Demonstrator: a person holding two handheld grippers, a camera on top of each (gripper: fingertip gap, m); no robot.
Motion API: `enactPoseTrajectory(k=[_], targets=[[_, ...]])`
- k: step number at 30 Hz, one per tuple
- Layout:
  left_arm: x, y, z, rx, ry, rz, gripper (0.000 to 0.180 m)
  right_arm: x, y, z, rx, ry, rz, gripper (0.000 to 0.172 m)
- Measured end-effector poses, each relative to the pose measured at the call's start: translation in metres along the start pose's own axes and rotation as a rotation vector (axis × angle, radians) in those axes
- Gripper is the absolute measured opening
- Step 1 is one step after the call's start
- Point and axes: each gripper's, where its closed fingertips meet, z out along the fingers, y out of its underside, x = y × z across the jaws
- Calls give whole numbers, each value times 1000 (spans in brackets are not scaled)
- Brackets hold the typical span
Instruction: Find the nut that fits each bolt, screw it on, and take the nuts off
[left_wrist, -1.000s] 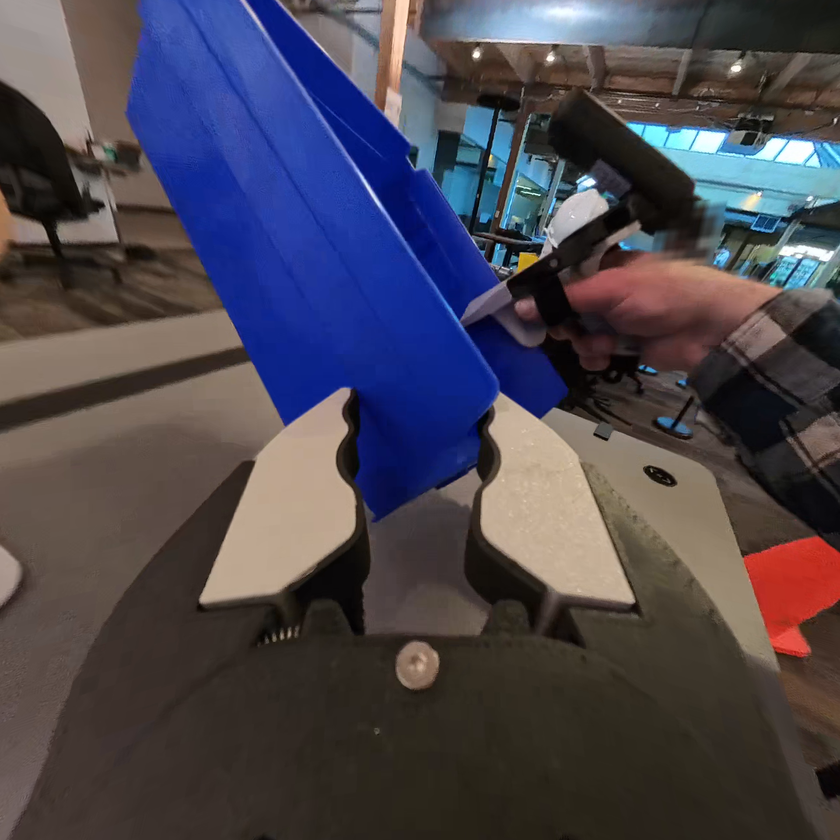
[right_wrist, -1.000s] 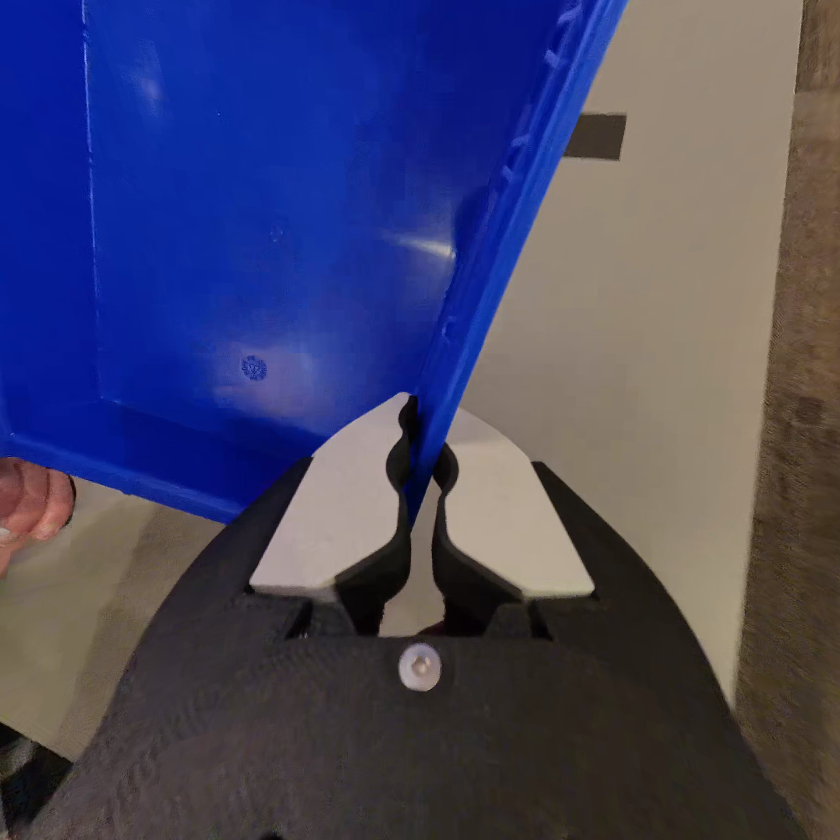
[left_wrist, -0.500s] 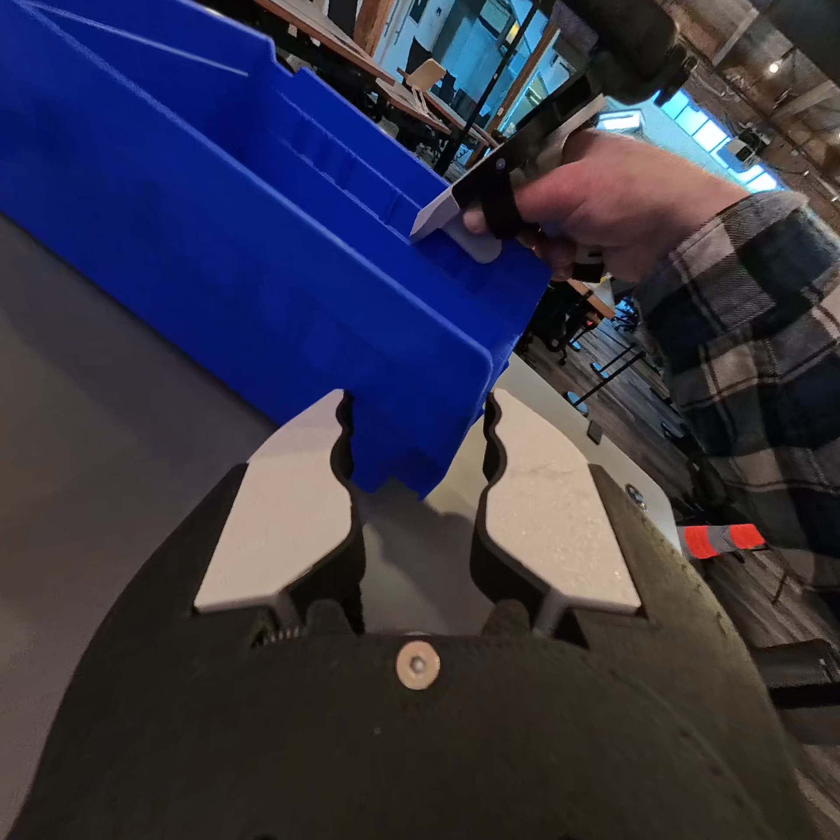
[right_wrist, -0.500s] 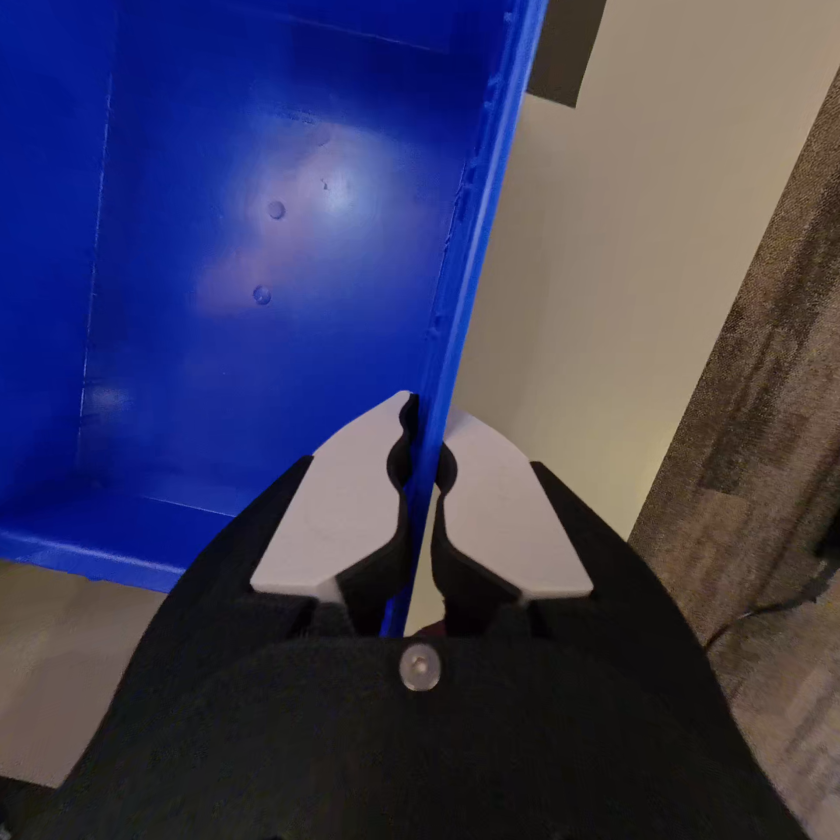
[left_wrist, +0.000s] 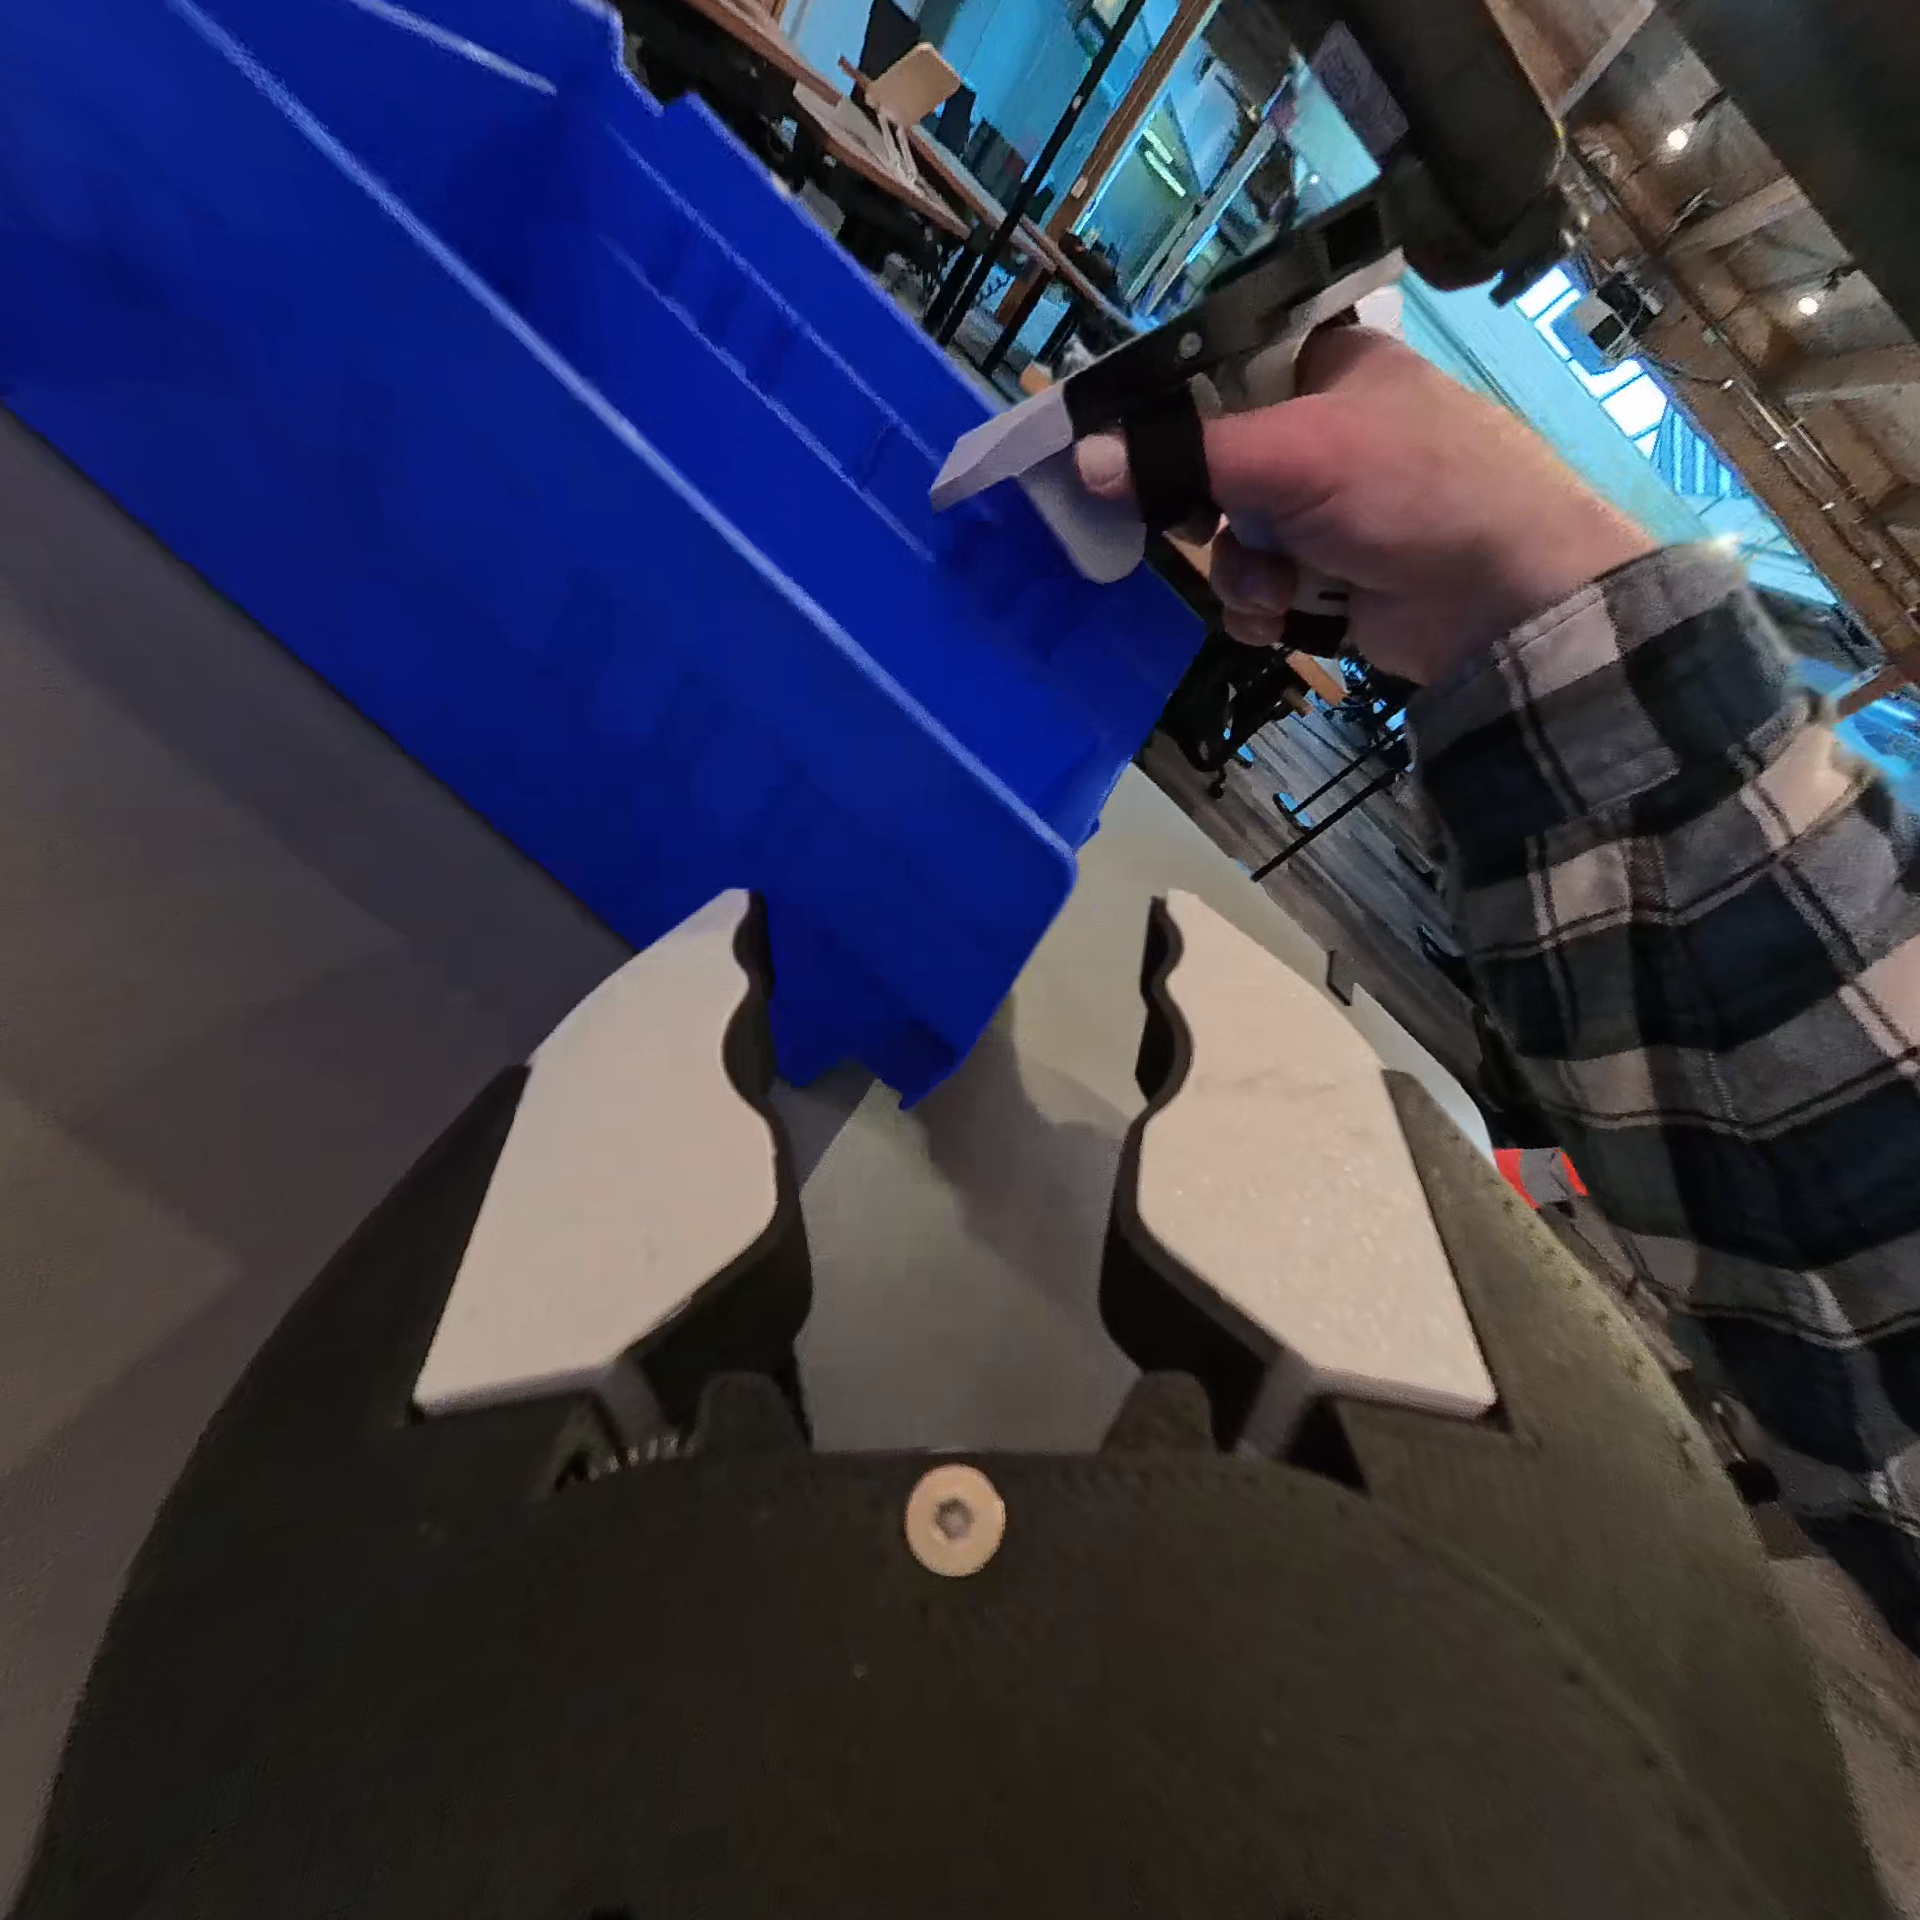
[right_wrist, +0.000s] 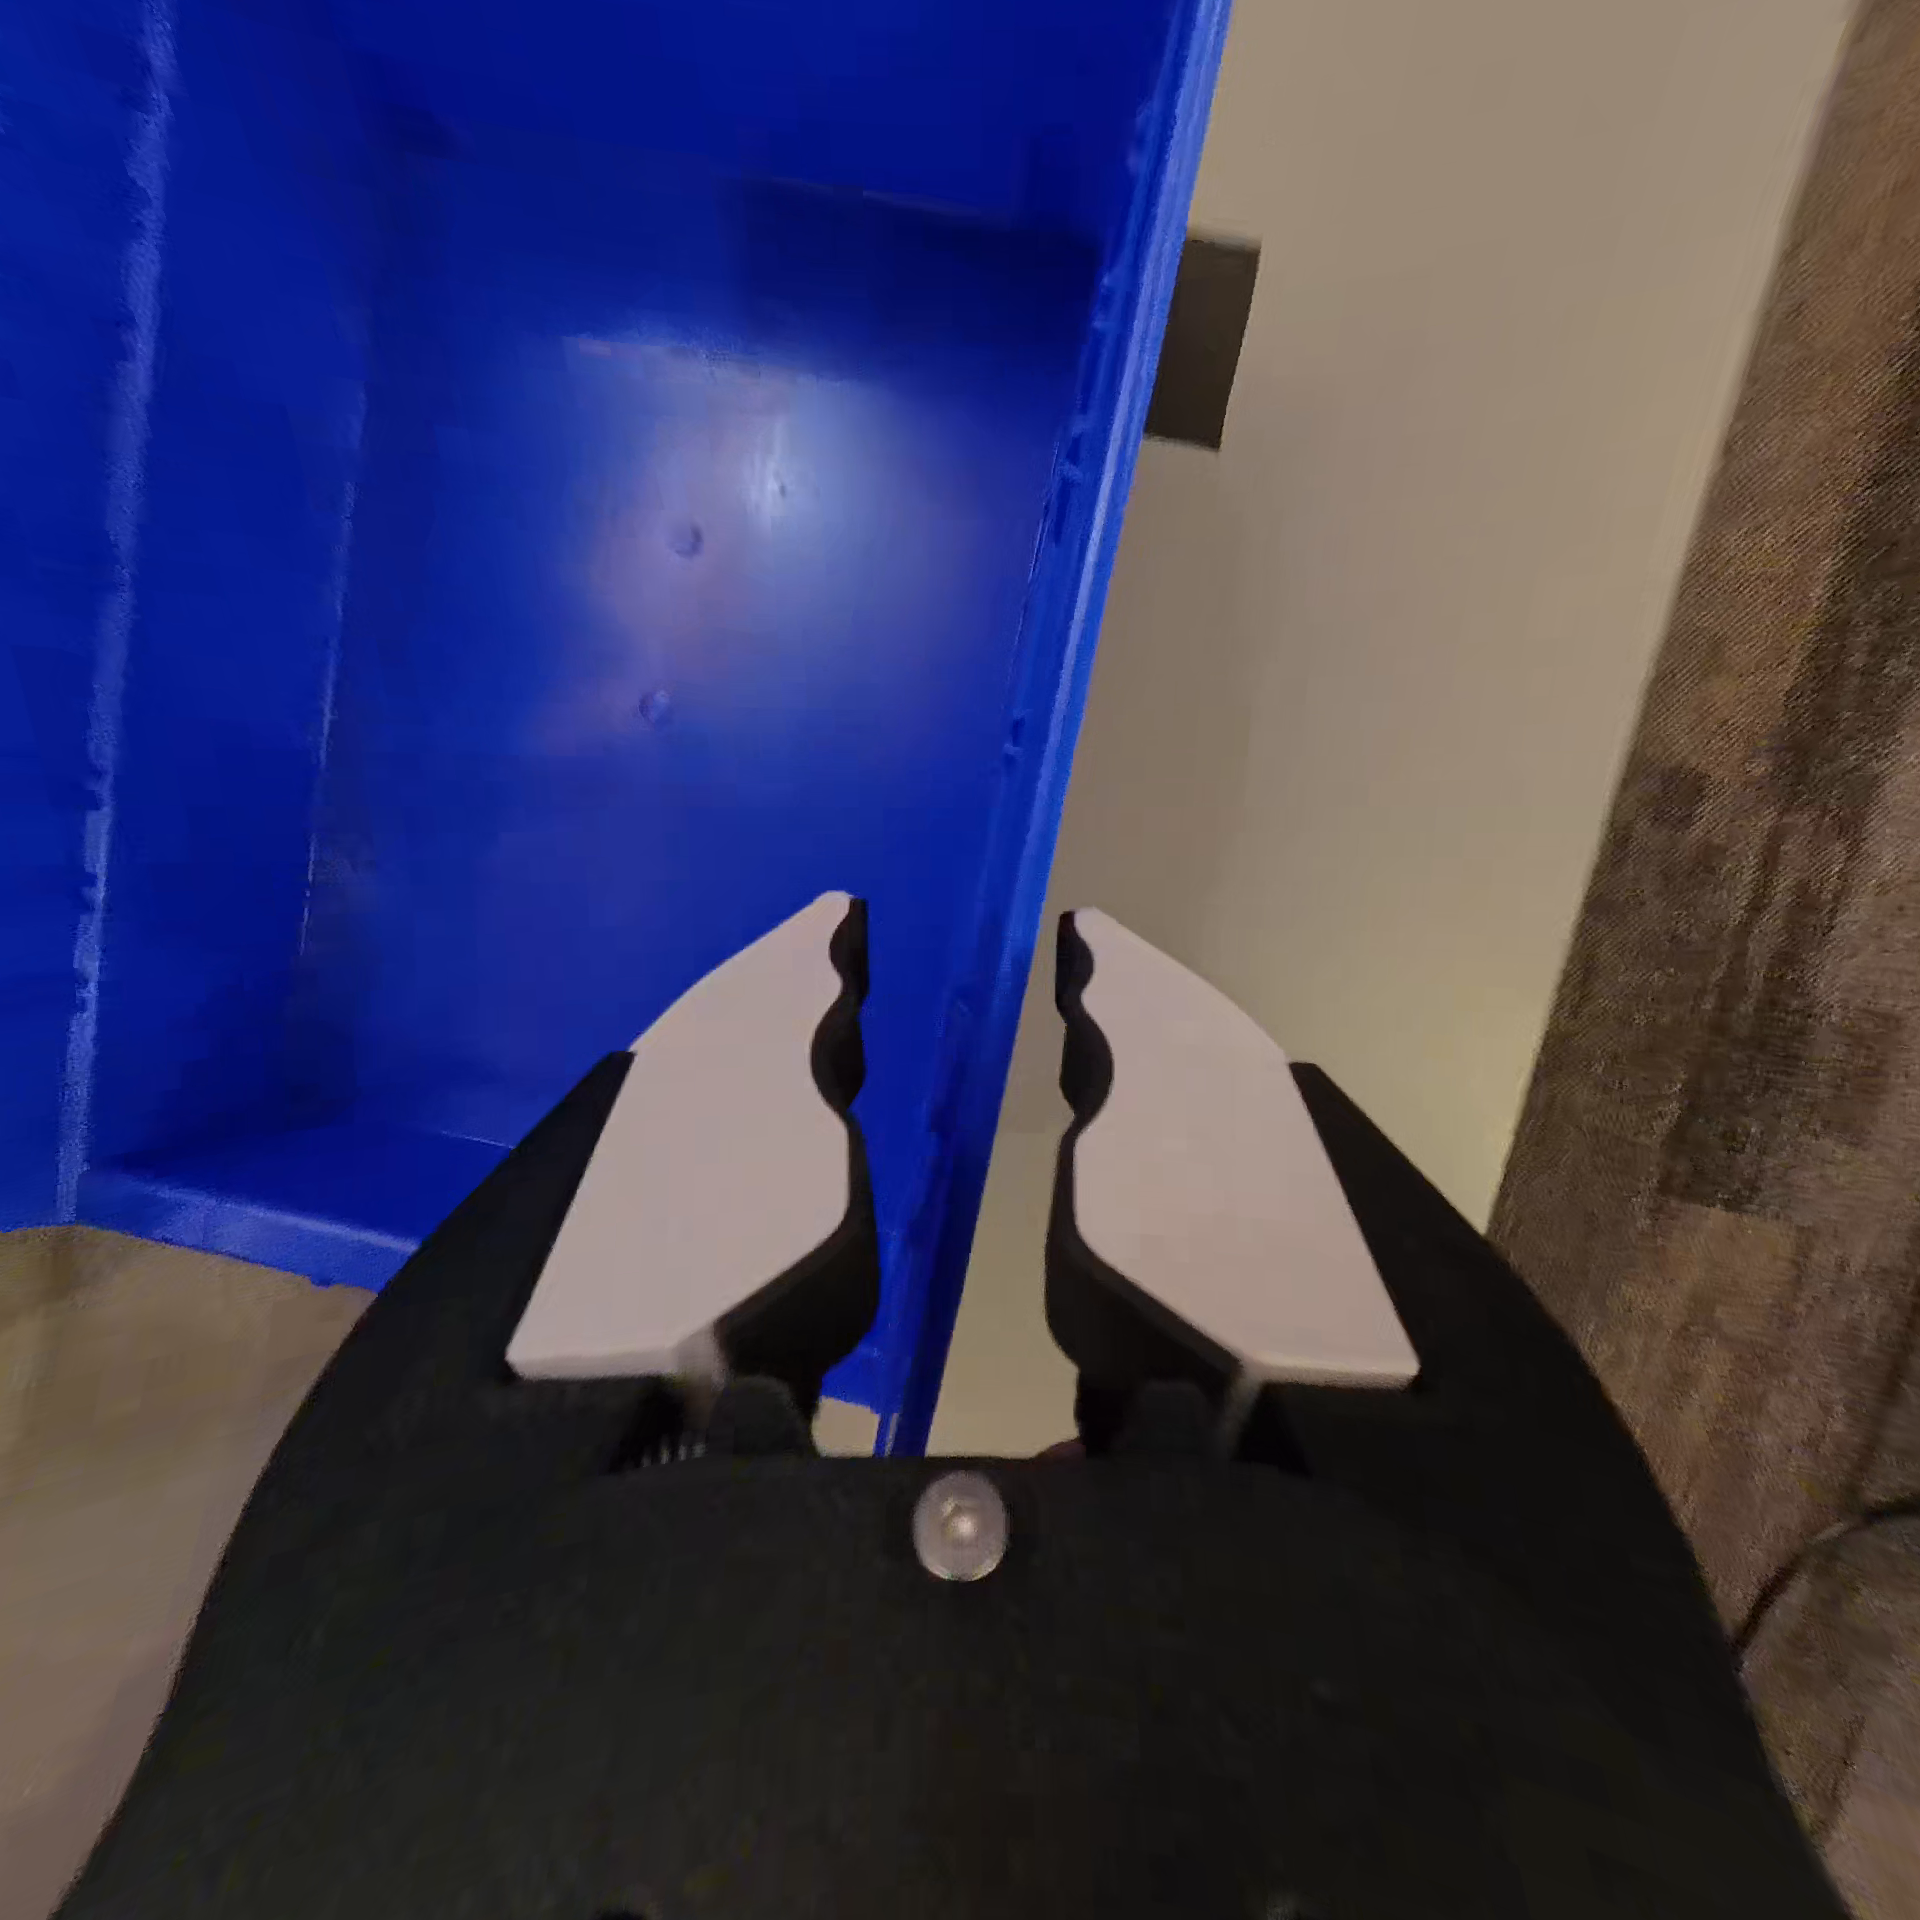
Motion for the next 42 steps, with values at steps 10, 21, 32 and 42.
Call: enactPoseTrajectory(k=[10,21,32,42], targets=[[46,9,-103,50,-17,458,56,-147,-4,-112,563,35,-363,18],[-14,13,-291,146,-332,694,16,-420,18,-12,754,-364,-617,0],[-72,-62,-440,322,-778,808,37,-517,-15,53,730,-431,-717,0],[-129,-80,-522,294,-1031,670,38,-521,-5,51,717,-504,-766,0]])
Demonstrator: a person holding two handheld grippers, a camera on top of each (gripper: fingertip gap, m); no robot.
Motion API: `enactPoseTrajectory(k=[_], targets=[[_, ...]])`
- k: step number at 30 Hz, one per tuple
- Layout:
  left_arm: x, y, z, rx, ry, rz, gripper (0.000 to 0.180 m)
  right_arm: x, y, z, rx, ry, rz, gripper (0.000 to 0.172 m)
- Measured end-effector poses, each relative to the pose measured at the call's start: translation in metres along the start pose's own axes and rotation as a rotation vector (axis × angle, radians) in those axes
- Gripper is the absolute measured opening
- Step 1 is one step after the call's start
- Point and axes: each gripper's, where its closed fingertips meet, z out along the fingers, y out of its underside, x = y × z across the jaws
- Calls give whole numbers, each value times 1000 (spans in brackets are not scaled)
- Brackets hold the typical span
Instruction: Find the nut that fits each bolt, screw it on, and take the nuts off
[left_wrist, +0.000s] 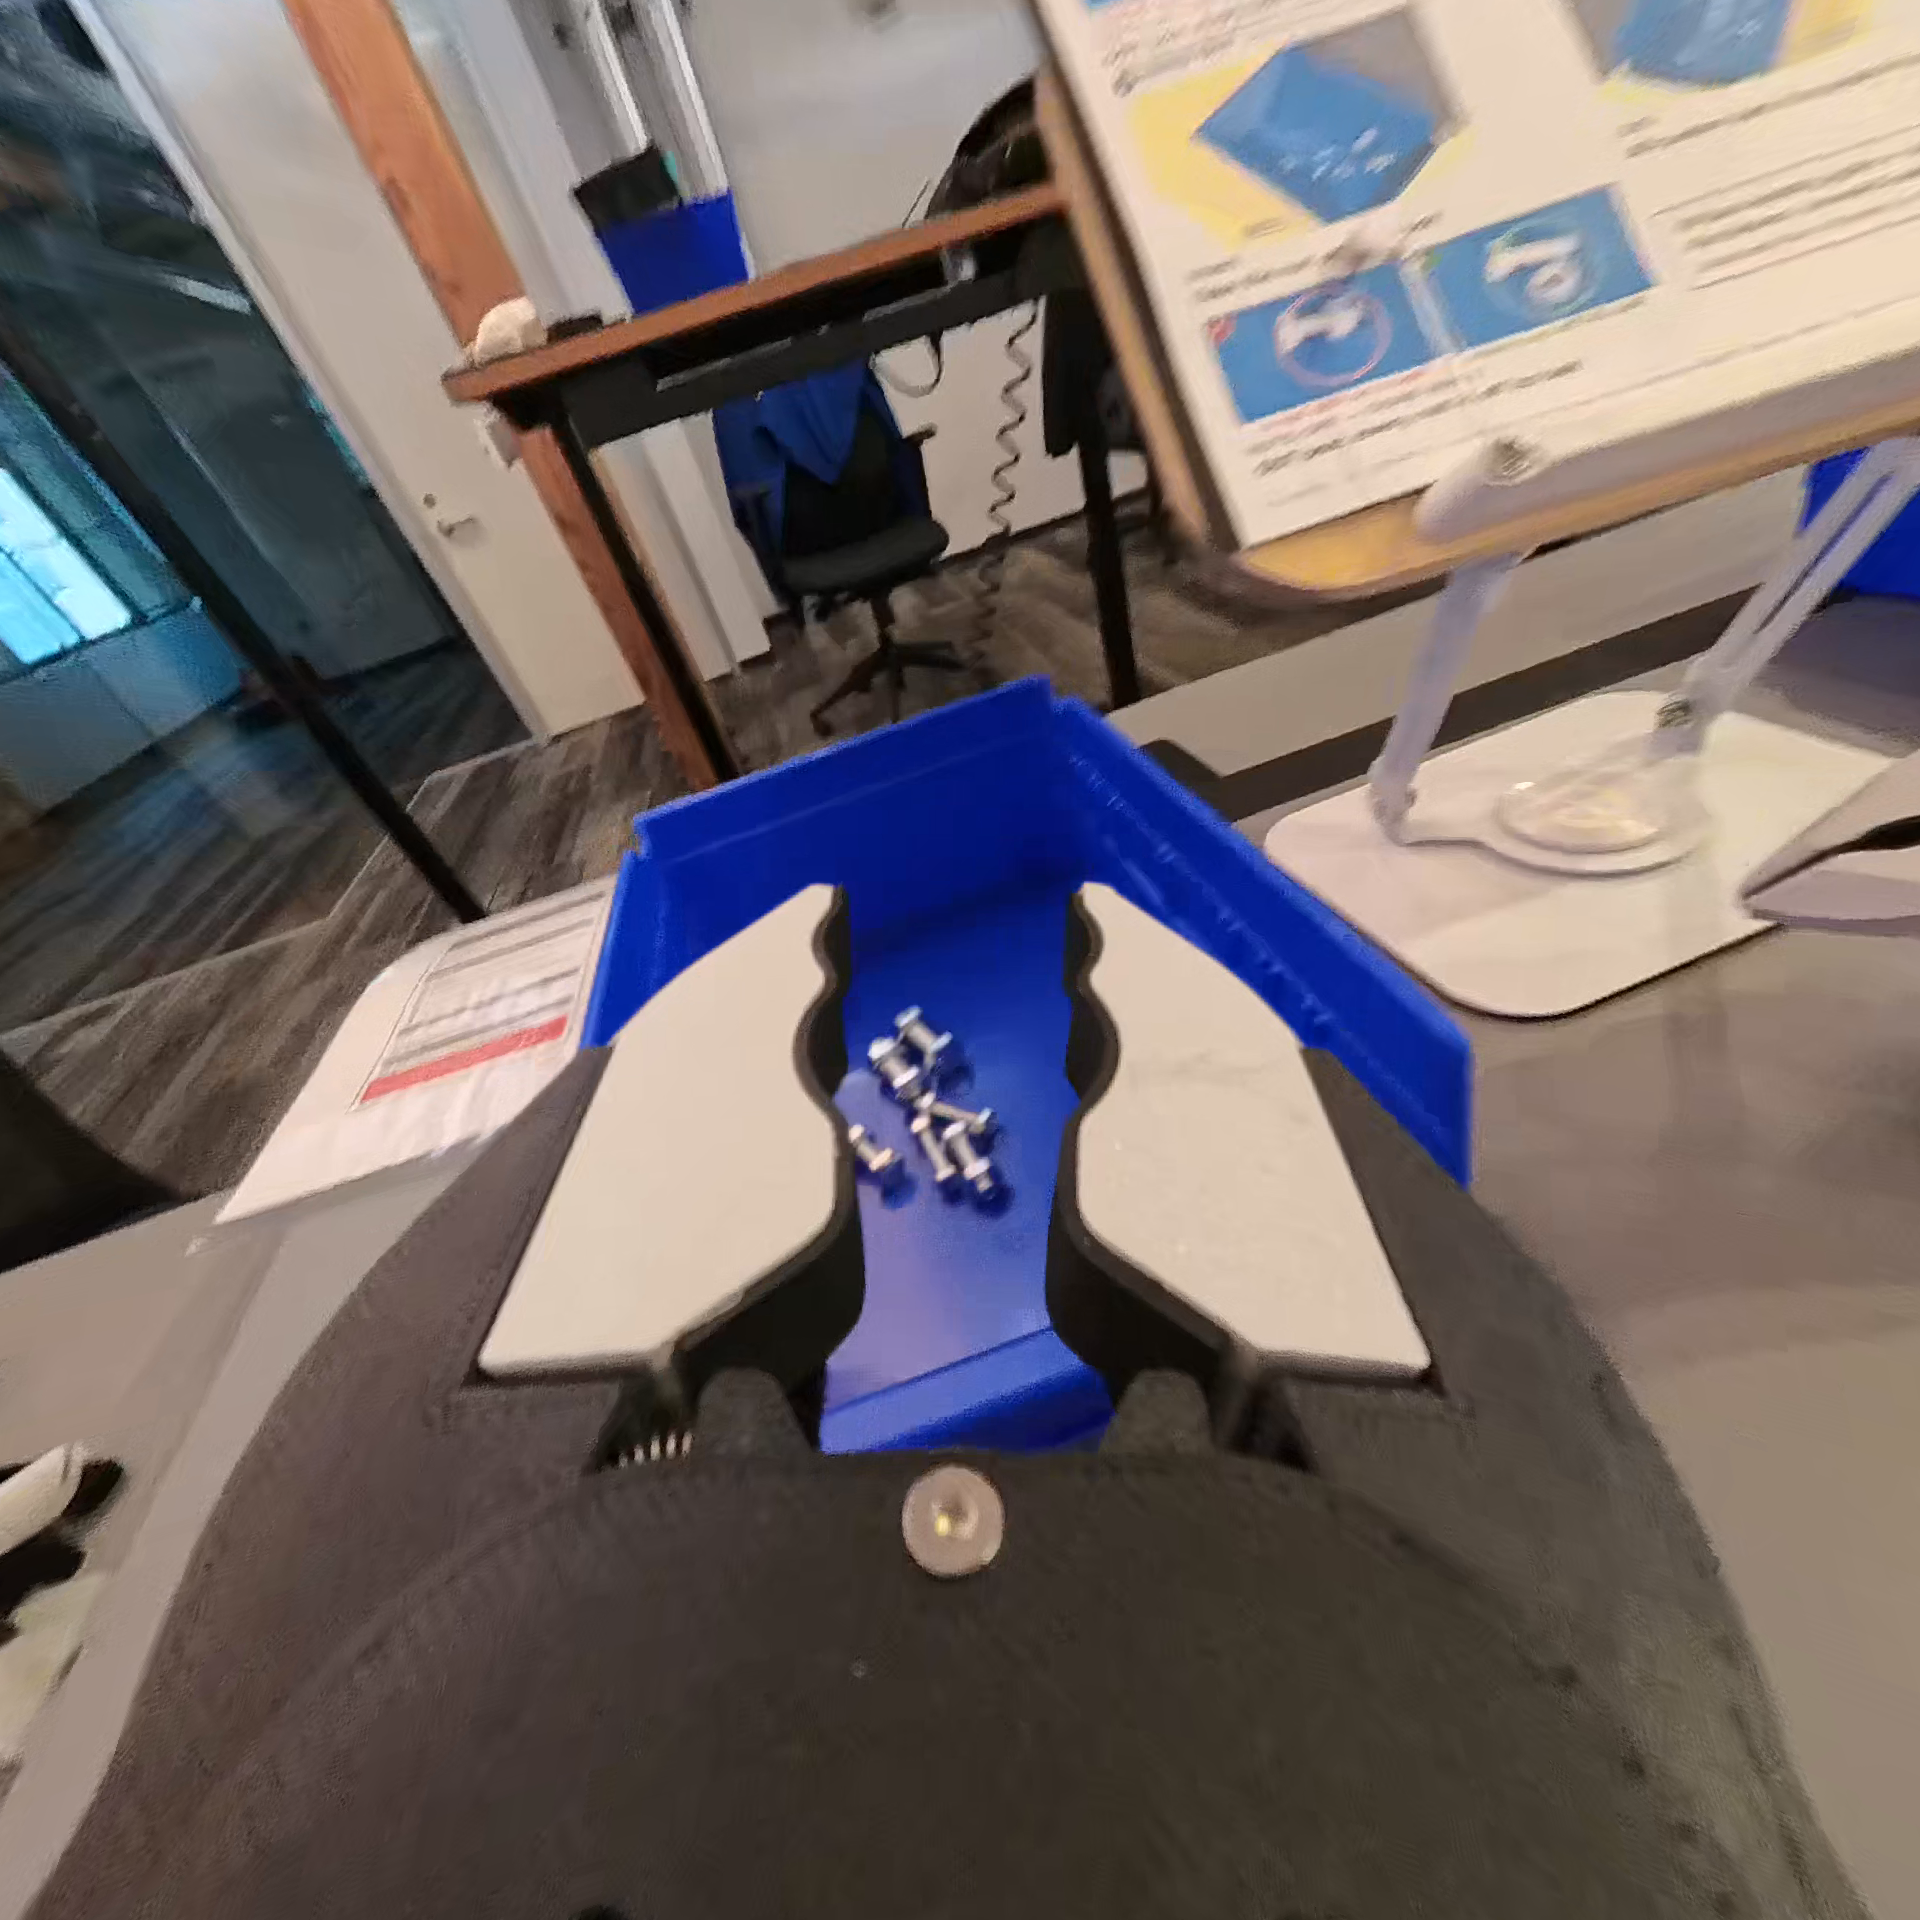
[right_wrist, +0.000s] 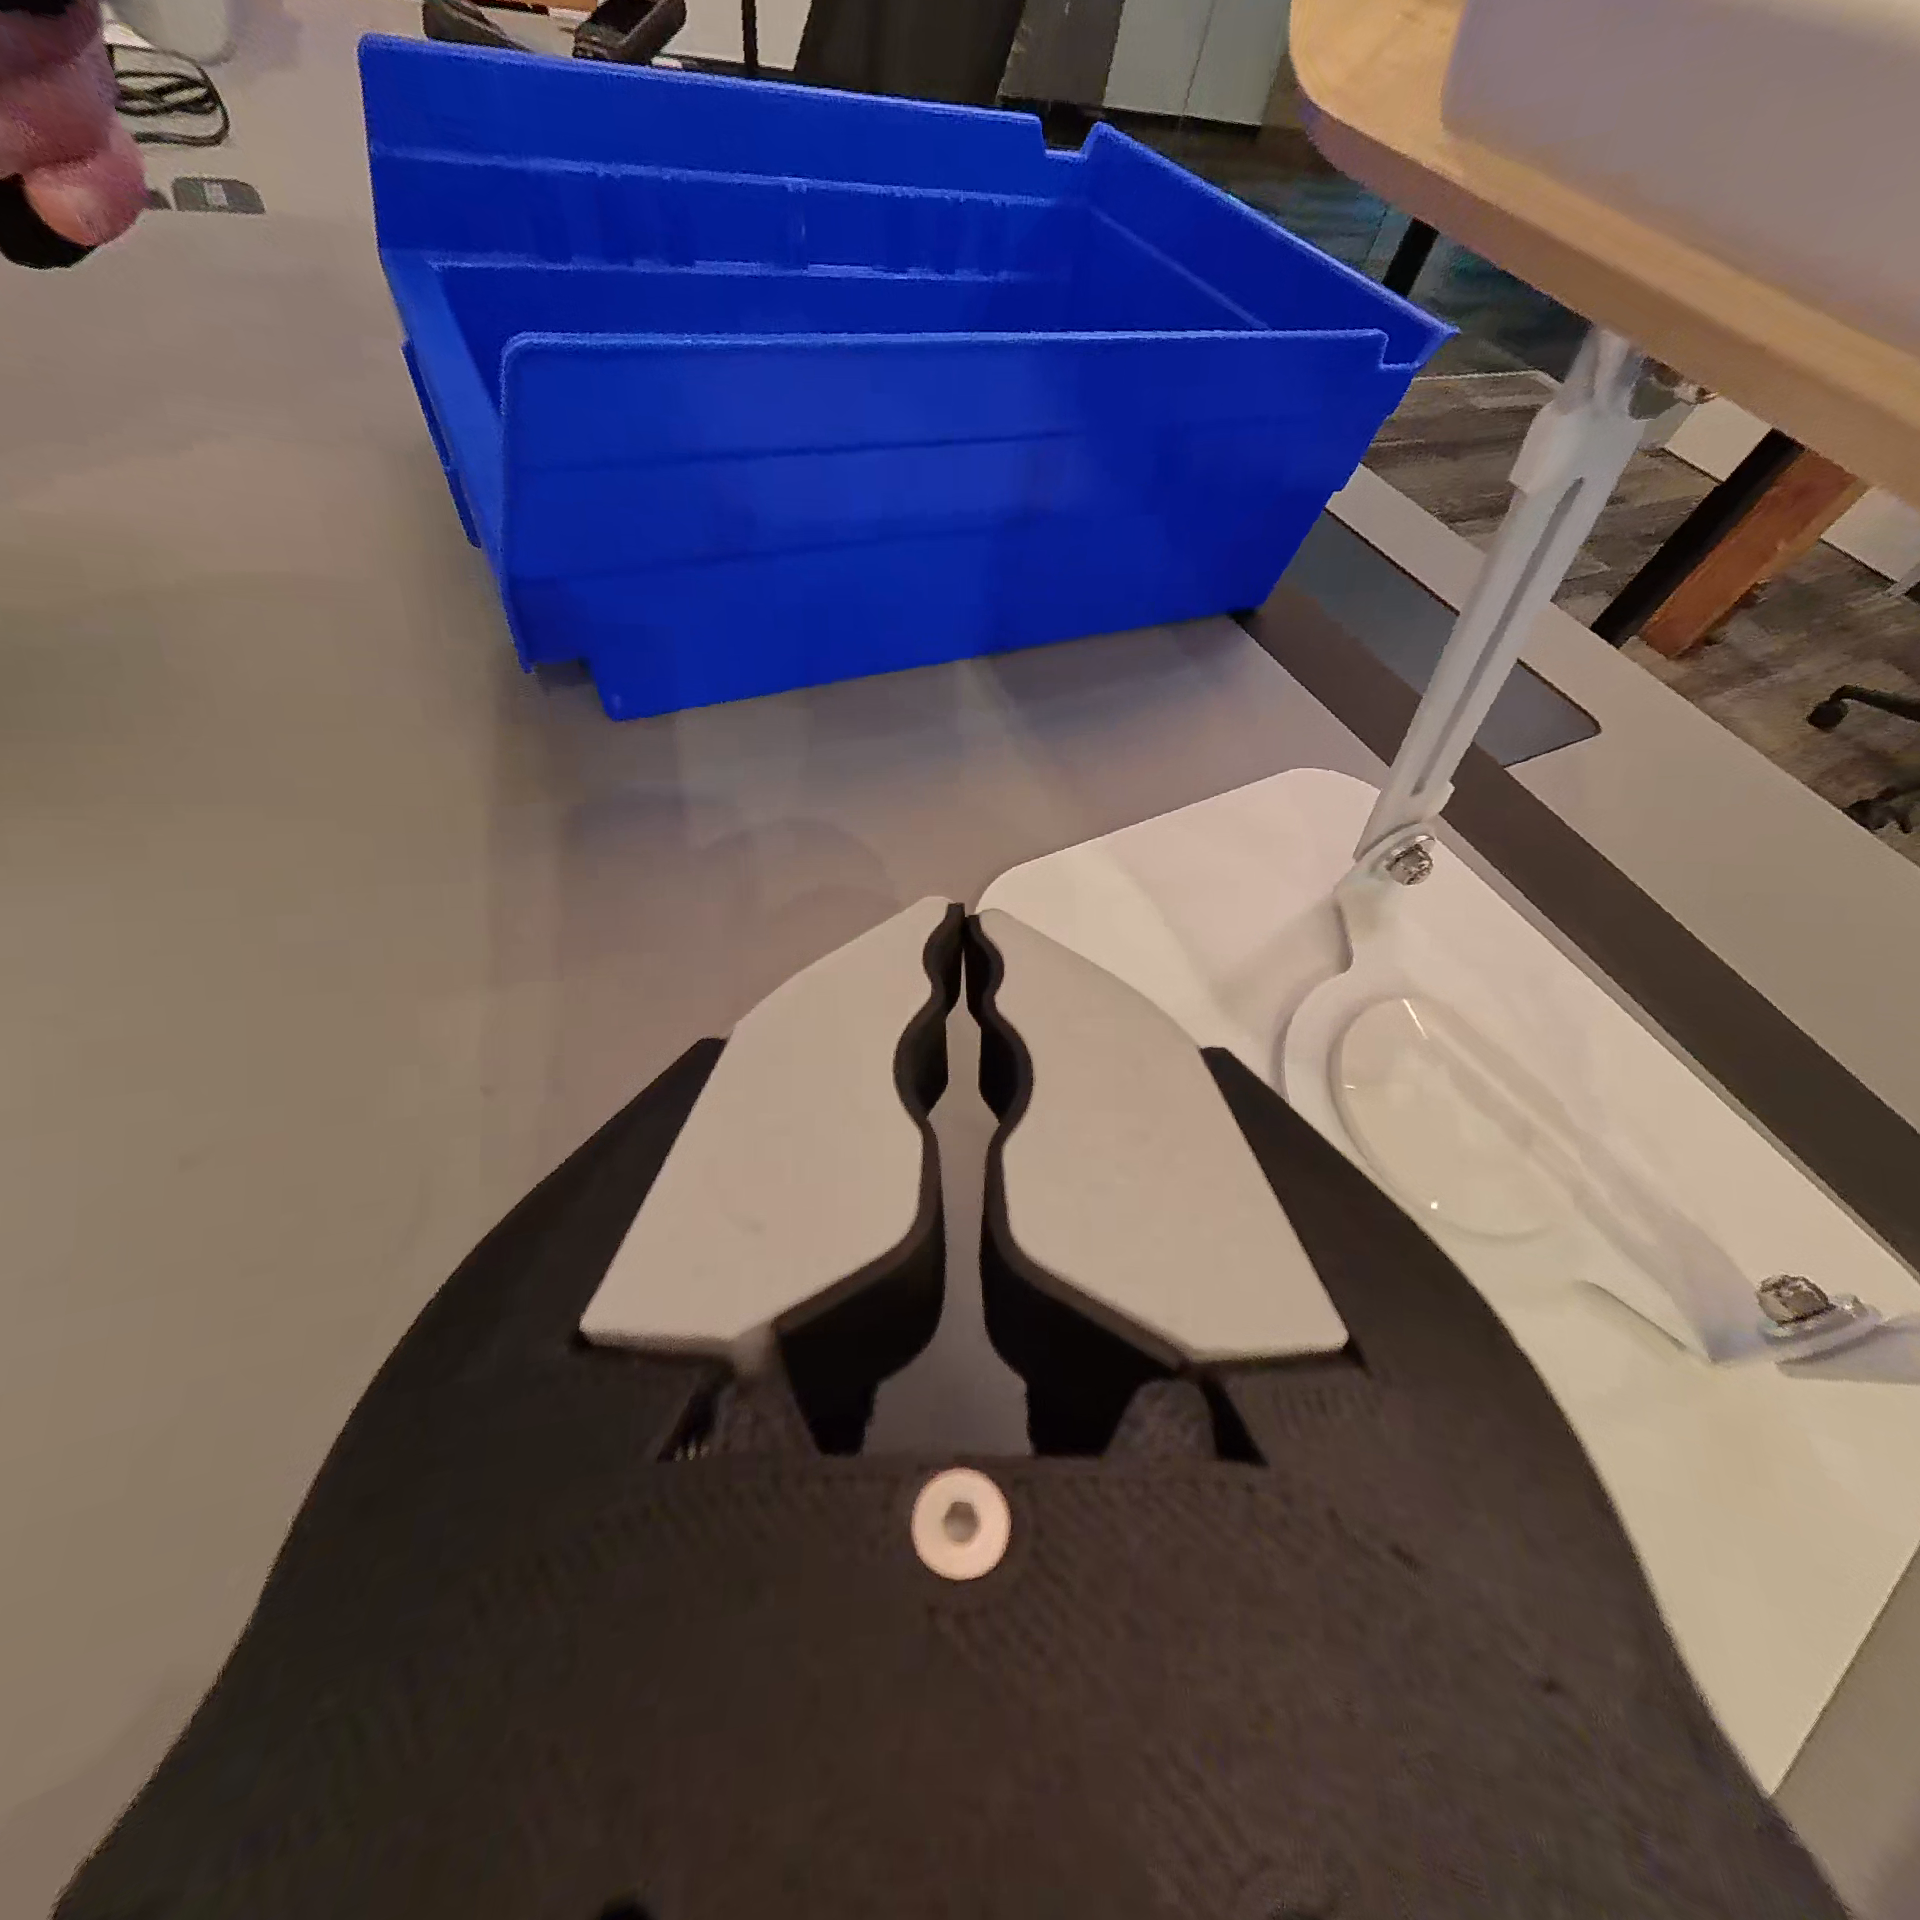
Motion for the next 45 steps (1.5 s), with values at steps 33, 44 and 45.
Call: enactPoseTrajectory(k=[33,44,45], targets=[[6,132,135,-913,264,-122,25,-21,8,8,-74,-107,-45,1],[-5,151,138,-972,209,-76,20,-21,8,8,-72,-108,-45,1],[-5,153,138,-983,210,-67,21,-21,8,8,-73,-108,-45,1]])
